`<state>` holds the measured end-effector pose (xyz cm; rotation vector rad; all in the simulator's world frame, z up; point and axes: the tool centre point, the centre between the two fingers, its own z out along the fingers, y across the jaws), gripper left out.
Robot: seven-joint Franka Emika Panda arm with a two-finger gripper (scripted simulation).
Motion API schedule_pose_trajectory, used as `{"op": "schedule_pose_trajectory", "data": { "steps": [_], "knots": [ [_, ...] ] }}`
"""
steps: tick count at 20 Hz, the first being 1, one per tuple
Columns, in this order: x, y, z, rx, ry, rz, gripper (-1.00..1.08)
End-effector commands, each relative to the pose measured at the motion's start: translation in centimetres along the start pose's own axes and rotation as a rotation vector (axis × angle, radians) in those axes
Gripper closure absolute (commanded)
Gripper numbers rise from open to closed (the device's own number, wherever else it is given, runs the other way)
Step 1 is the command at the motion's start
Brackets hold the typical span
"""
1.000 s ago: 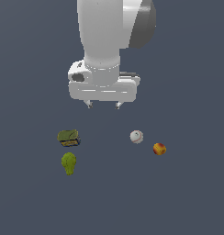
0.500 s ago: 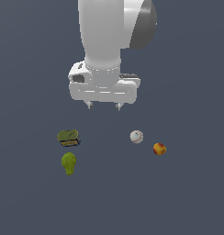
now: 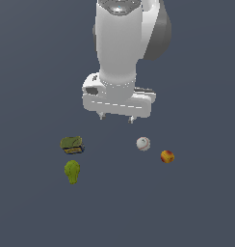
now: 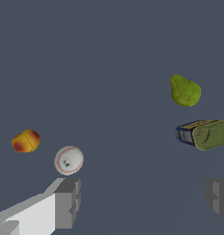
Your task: Pick up a designated object from a clutter of objects.
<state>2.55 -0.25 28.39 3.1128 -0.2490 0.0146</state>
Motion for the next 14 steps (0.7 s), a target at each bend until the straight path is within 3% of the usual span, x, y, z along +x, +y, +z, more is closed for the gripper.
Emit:
{"op": "schedule_pose_trajectory", "data": {
  "steps": [1, 14],
  "knots": [
    [0.3, -1.1, 0.7, 0.004, -0.001, 0.04, -0.92],
    [1.3, -7.7, 5.4, 0.019, -0.011, 0.293, -0.92]
  ]
}}
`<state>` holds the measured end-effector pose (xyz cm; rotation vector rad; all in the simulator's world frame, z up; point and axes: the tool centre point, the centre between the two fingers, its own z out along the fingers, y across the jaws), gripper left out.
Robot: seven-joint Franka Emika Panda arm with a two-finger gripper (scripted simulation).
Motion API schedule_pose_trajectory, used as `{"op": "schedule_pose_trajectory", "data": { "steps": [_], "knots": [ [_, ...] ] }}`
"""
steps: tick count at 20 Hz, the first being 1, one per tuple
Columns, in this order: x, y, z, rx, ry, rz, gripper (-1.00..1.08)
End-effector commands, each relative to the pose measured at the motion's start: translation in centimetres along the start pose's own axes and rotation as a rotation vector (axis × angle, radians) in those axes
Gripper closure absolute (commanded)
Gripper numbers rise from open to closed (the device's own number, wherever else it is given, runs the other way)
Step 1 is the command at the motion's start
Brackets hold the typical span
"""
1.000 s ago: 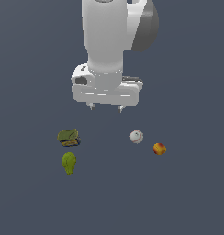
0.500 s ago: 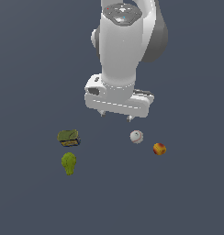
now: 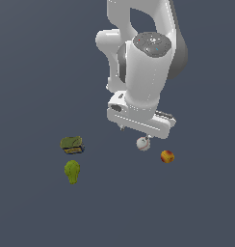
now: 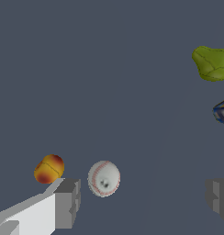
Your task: Pick up a designated object from a clutter of objects.
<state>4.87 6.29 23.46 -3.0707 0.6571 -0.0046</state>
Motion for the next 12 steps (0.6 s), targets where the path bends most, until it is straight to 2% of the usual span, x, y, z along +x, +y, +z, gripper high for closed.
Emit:
{"op": "schedule_pose_trajectory", "data": {
  "steps": [1, 12],
  "knots": [
    [-0.2, -1.3, 1.0, 0.002, -0.002, 0.051, -0.92],
    [-1.8, -6.6, 5.3, 0.005, -0.008, 0.268, -0.92]
  ]
}}
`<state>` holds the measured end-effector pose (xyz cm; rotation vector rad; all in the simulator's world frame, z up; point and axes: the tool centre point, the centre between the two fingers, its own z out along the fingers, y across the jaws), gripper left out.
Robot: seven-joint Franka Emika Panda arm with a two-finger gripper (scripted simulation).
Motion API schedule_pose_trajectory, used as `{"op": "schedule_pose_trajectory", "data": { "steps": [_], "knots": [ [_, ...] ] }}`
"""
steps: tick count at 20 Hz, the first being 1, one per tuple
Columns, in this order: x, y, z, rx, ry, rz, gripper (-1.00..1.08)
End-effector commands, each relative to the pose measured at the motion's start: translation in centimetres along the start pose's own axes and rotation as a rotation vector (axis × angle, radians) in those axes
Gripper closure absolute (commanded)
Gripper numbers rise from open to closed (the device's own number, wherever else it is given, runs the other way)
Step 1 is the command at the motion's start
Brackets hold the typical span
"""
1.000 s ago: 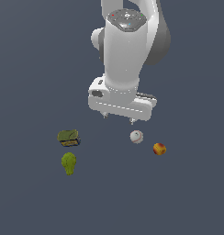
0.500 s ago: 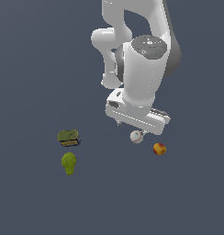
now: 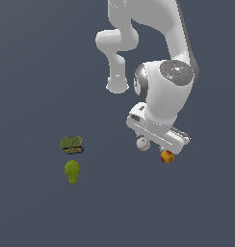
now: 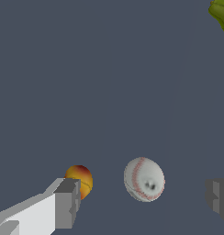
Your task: Pick up a designated object from a clutter of objects.
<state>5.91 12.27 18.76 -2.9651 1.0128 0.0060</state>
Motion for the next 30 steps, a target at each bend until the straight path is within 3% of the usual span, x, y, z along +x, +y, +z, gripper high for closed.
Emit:
{"op": "schedule_pose_trajectory", "data": {
  "steps": [1, 17, 30],
  "knots": [
    [-0.7, -1.1, 1.0, 0.0, -0.001, 0.051, -0.92],
    [-5.7, -6.8, 7.6, -0.003, 0.002, 0.36, -0.92],
    [-7.9, -8.7, 10.4, -0.005, 0.008, 0.483, -0.92]
  ]
}}
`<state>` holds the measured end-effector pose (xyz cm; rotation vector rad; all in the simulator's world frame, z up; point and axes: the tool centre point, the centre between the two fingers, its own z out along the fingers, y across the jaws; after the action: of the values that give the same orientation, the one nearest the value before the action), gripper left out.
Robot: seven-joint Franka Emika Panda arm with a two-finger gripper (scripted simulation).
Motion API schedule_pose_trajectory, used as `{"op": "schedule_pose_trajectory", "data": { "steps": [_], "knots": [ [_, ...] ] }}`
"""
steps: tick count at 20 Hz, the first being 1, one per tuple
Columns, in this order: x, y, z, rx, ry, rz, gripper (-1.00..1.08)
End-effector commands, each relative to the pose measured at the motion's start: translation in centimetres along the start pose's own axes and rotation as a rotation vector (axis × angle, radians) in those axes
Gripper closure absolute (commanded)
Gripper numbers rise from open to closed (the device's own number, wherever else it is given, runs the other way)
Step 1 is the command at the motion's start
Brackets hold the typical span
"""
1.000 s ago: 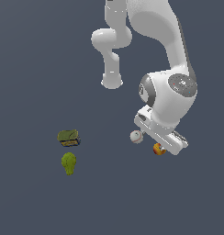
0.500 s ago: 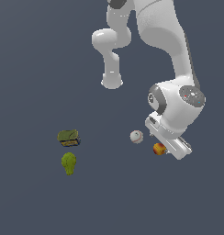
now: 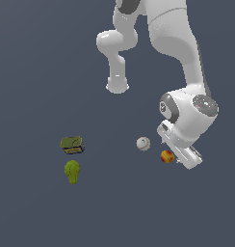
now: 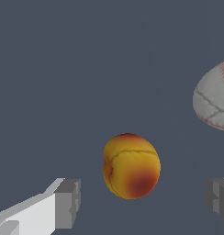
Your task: Pick up a designated object from a clutter of objects.
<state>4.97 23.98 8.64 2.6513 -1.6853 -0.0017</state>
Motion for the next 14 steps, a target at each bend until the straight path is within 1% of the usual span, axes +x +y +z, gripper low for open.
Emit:
{"op": "schedule_pose_trajectory", "data": {
  "steps": [1, 8, 14],
  "knots": [
    [-0.2, -0.1, 0.2, 0.001, 0.001, 0.011, -0.92],
    [-0.2, 0.0, 0.8, 0.0, 0.001, 0.01, -0.92],
    [-0.2, 0.1, 3.8, 0.0, 0.001, 0.013, -0.92]
  ]
}}
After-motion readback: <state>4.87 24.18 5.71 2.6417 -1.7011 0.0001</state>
